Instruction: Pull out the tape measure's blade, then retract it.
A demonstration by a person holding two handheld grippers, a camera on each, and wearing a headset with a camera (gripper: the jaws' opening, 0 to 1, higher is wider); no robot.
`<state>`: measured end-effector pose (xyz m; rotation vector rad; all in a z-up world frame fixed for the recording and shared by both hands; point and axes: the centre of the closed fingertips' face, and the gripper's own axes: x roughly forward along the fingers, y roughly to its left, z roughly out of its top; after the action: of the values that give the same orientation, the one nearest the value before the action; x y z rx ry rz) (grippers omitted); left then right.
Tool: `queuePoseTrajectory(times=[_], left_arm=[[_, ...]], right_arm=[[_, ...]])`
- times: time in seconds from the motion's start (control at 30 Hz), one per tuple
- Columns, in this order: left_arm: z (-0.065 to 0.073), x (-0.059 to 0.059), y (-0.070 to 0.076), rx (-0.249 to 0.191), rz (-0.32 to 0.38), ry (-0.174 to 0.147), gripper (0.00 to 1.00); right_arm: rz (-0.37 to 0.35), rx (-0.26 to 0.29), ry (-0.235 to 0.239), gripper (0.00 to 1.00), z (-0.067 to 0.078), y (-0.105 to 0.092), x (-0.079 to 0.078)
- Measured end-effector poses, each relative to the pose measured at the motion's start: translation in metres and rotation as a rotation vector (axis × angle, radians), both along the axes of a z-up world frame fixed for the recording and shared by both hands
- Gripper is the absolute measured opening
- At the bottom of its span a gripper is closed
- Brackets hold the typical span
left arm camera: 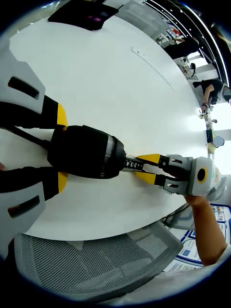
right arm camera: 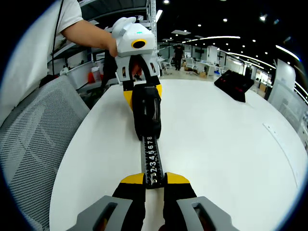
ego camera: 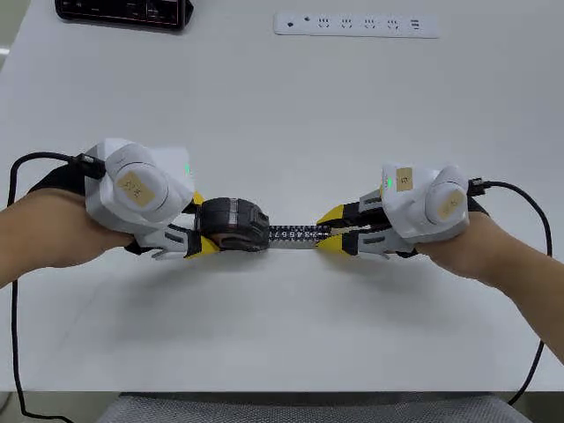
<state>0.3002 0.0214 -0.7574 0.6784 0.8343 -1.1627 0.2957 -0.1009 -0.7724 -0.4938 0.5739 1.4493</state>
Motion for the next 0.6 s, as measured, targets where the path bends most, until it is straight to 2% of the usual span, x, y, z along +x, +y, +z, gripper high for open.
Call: queuePoseTrajectory(times=[0.6], left_arm=[[0.000, 0.000, 0.000, 0.005, 0.000, 0.003, 0.25]], right_arm=[[-0.018, -0.017, 0.000, 0.09, 0.000, -0.018, -0.001]])
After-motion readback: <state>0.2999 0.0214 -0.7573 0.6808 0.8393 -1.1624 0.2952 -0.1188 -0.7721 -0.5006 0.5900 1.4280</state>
